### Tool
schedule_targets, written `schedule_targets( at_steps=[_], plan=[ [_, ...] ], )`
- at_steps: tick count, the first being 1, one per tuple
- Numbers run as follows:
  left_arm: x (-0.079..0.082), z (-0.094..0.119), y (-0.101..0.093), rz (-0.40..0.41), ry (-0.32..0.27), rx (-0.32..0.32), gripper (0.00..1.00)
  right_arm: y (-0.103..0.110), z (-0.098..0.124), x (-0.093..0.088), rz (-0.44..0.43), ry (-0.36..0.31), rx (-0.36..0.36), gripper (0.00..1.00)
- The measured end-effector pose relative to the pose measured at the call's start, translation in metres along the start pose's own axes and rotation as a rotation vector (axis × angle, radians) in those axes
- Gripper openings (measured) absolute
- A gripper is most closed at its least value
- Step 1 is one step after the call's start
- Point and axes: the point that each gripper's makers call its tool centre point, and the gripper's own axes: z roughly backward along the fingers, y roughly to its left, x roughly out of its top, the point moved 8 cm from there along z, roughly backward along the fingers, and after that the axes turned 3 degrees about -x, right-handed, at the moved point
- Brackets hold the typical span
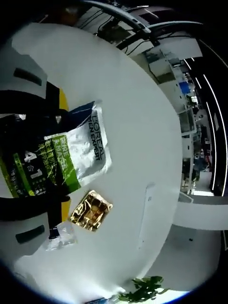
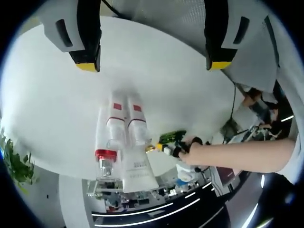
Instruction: Arrange the skincare products in the storage area until every visible bottle or jar stands upright without overlapping.
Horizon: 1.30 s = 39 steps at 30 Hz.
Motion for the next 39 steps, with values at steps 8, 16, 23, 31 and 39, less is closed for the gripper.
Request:
schedule_targets(
  at_steps=[8, 16, 23, 31, 39],
  plan=[
    [-0.009, -0.003, 0.004, -0.035, 0.001, -0.029, 0.45, 0.001, 0.001, 0.0, 0.009, 0.0, 0.001, 0.9],
    [-0.003, -0.008, 0.012, -0.047, -0.003, -0.103, 0.13, 0.001, 0.001, 0.0, 0.008, -0.003, 0.009, 0.9],
    [-0.008, 0.005, 0.036, 0.017, 0.012, -0.137, 0.07, 0.002, 0.001, 0.001, 0.023, -0.013, 0.016, 0.89],
    [-0.009, 0.037, 0.052, 0.065, -0.031, -0.167, 0.06, 0.005, 0.002, 0.004, 0.046, -0.046, 0.035, 0.9],
    [-0.01, 0.093, 0.039, 0.192, -0.143, -0.31, 0.06, 0.01, 0.002, 0.006, 0.081, -0.069, 0.064, 0.89]
  ],
)
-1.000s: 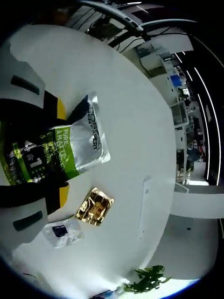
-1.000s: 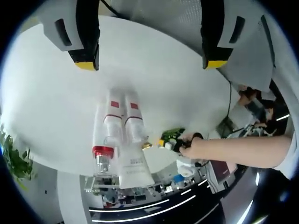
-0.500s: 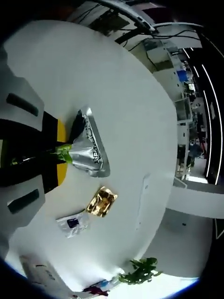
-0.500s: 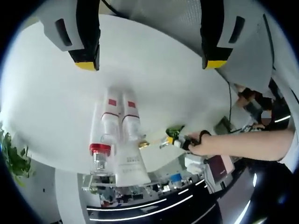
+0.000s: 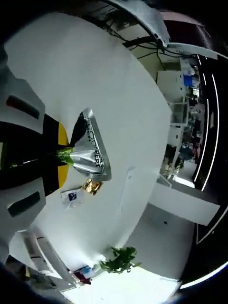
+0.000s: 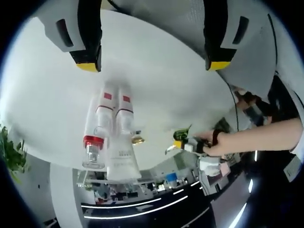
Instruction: Arrange the skincare products in the storage area until every visible bottle or jar stands upright without overlapping.
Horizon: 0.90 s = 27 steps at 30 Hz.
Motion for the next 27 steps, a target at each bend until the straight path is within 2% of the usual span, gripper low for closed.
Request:
schedule_targets(
  at_steps=[3, 4, 7, 8, 11, 14, 17, 21, 27],
  plan=[
    [0.0, 0.015, -0.008, -0.009, -0.028, -0.044, 0.06, 0.001, 0.0, 0.0, 0.009, -0.004, 0.012, 0.87],
    [0.0, 0.028, -0.016, -0.027, -0.051, -0.05, 0.06, 0.002, 0.001, 0.0, 0.013, -0.006, 0.015, 0.86],
    [0.002, 0.052, -0.032, -0.03, -0.101, -0.082, 0.06, 0.004, 0.002, 0.002, 0.016, -0.016, 0.036, 0.85],
    [0.005, 0.058, -0.038, -0.058, -0.14, -0.09, 0.06, 0.007, 0.002, 0.002, 0.004, -0.011, 0.067, 0.85],
    [0.008, 0.075, -0.053, -0.148, -0.196, -0.098, 0.06, 0.014, 0.0, 0.005, -0.032, -0.021, 0.165, 0.83],
    [0.009, 0.091, -0.066, -0.263, -0.243, -0.102, 0.07, 0.021, 0.001, 0.009, -0.023, -0.026, 0.204, 0.78],
    [0.008, 0.106, -0.078, -0.284, -0.265, -0.124, 0.07, 0.027, 0.0, 0.006, -0.001, 0.004, 0.223, 0.73],
    [0.004, 0.124, -0.091, -0.289, -0.288, -0.17, 0.07, 0.041, 0.002, 0.014, 0.039, 0.023, 0.275, 0.68],
    [-0.013, 0.138, -0.099, -0.299, -0.262, -0.206, 0.07, 0.058, 0.002, 0.042, 0.044, -0.03, 0.36, 0.65]
  ],
)
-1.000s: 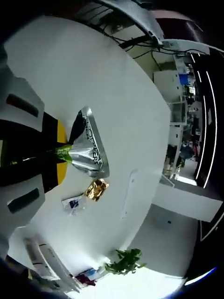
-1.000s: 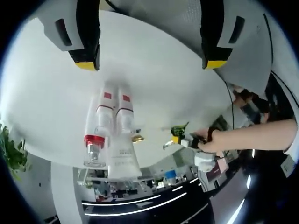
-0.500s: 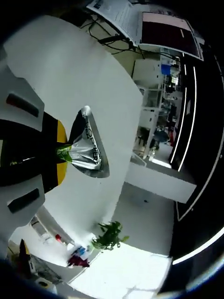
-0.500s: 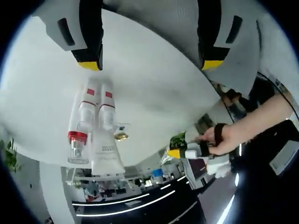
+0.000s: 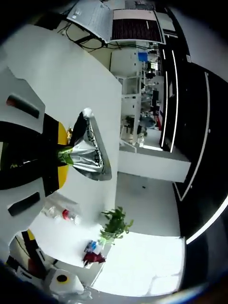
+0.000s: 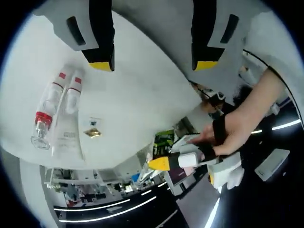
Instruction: Arrange the skincare products in the storage area until every visible bottle or jar stands upright without overlapping.
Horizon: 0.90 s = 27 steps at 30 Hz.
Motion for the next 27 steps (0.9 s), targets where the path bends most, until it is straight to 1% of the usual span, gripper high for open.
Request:
schedule_targets(
  at_steps=[3, 4, 6, 8, 10, 12, 13, 14, 15, 16, 19, 22, 23, 27],
  plan=[
    [-0.004, 0.008, -0.011, 0.0, 0.007, -0.02, 0.07, 0.005, -0.003, 0.014, 0.003, -0.018, 0.023, 0.65],
    [-0.005, 0.009, -0.012, 0.004, 0.007, -0.022, 0.07, 0.007, -0.004, 0.019, 0.009, -0.032, 0.037, 0.66],
    [-0.006, 0.011, -0.013, 0.003, 0.008, -0.026, 0.07, 0.011, -0.005, 0.026, 0.007, -0.041, 0.054, 0.65],
    [-0.006, 0.015, -0.014, 0.011, 0.017, -0.039, 0.07, 0.014, -0.007, 0.029, 0.004, -0.048, 0.069, 0.66],
    [-0.004, 0.019, -0.016, 0.034, 0.019, -0.066, 0.07, 0.016, -0.008, 0.031, 0.003, -0.051, 0.08, 0.66],
    [-0.001, 0.023, -0.016, 0.053, 0.012, -0.072, 0.07, 0.016, -0.01, 0.032, 0.0, -0.054, 0.087, 0.66],
    [0.0, 0.026, -0.018, 0.068, 0.012, -0.086, 0.07, 0.017, -0.01, 0.033, -0.003, -0.058, 0.09, 0.66],
    [-0.001, 0.027, -0.019, 0.099, 0.015, -0.096, 0.07, 0.016, -0.011, 0.035, -0.016, -0.069, 0.101, 0.66],
    [-0.001, 0.029, -0.019, 0.106, 0.018, -0.093, 0.07, 0.016, -0.012, 0.037, -0.028, -0.074, 0.106, 0.66],
    [-0.002, 0.031, -0.019, 0.097, 0.018, -0.09, 0.08, 0.019, -0.012, 0.04, -0.048, -0.09, 0.122, 0.66],
    [-0.005, 0.034, -0.02, 0.119, 0.034, -0.094, 0.08, 0.025, -0.013, 0.045, -0.063, -0.113, 0.142, 0.64],
    [-0.006, 0.036, -0.024, 0.142, 0.035, -0.105, 0.08, 0.029, -0.015, 0.048, -0.087, -0.142, 0.169, 0.62],
    [-0.005, 0.037, -0.025, 0.141, 0.035, -0.106, 0.08, 0.032, -0.015, 0.049, -0.097, -0.15, 0.189, 0.61],
    [-0.008, 0.038, -0.027, 0.132, 0.055, -0.123, 0.08, 0.035, -0.016, 0.052, -0.11, -0.158, 0.223, 0.55]
  ],
)
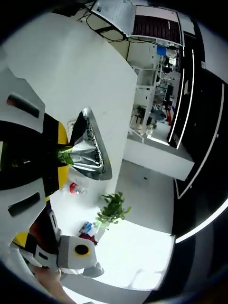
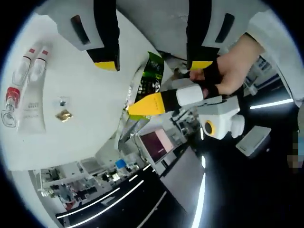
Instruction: Arrange the skincare products in the storage area until every visible bottle or jar stands upright without overlapping.
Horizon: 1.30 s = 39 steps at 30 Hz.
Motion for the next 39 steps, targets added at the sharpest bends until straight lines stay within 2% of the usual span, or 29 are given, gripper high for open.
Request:
schedule_targets(
  at_steps=[3, 13, 18, 20, 26, 28, 30, 31, 33, 34, 35, 36, 37, 39],
  plan=[
    [-0.001, 0.002, 0.0, 0.007, 0.005, 0.0, 0.08, 0.007, -0.003, 0.003, -0.003, -0.015, 0.037, 0.5],
    [0.005, 0.011, -0.009, 0.053, 0.005, -0.04, 0.08, 0.01, -0.003, 0.008, -0.018, -0.065, 0.057, 0.44],
    [0.011, 0.018, -0.005, 0.16, -0.032, -0.061, 0.09, 0.007, 0.003, 0.012, 0.026, -0.105, 0.031, 0.16],
    [0.012, 0.021, -0.005, 0.168, -0.036, -0.066, 0.08, 0.01, 0.002, 0.013, -0.002, -0.119, 0.059, 0.16],
    [0.015, 0.024, -0.001, 0.189, -0.026, -0.06, 0.08, 0.016, -0.002, 0.014, 0.036, -0.137, 0.027, 0.17],
    [0.016, 0.025, -0.002, 0.196, -0.025, -0.052, 0.08, 0.017, -0.002, 0.015, -0.01, -0.165, 0.023, 0.17],
    [0.017, 0.027, -0.005, 0.198, -0.027, -0.047, 0.08, 0.018, -0.003, 0.015, -0.012, -0.169, 0.021, 0.16],
    [0.018, 0.028, -0.008, 0.193, -0.029, -0.046, 0.08, 0.015, -0.003, 0.014, -0.025, -0.168, -0.015, 0.14],
    [0.019, 0.028, -0.007, 0.127, -0.043, -0.018, 0.11, 0.015, -0.003, 0.012, -0.06, -0.154, -0.022, 0.1],
    [0.02, 0.028, -0.003, 0.124, -0.059, -0.022, 0.13, 0.013, -0.002, 0.011, -0.06, -0.168, -0.025, 0.05],
    [0.019, 0.029, -0.001, 0.129, -0.062, -0.024, 0.17, 0.013, -0.001, 0.012, -0.101, -0.206, -0.017, 0.02],
    [0.021, 0.03, 0.0, 0.184, -0.085, -0.04, 0.23, 0.012, 0.002, 0.012, -0.175, -0.23, 0.02, 0.01],
    [0.02, 0.031, 0.0, 0.221, -0.087, -0.058, 0.26, 0.011, 0.005, 0.012, -0.192, -0.244, 0.043, 0.01],
    [0.019, 0.032, 0.002, 0.223, -0.09, -0.064, 0.3, 0.009, 0.01, 0.013, -0.222, -0.285, 0.05, 0.01]
  ],
)
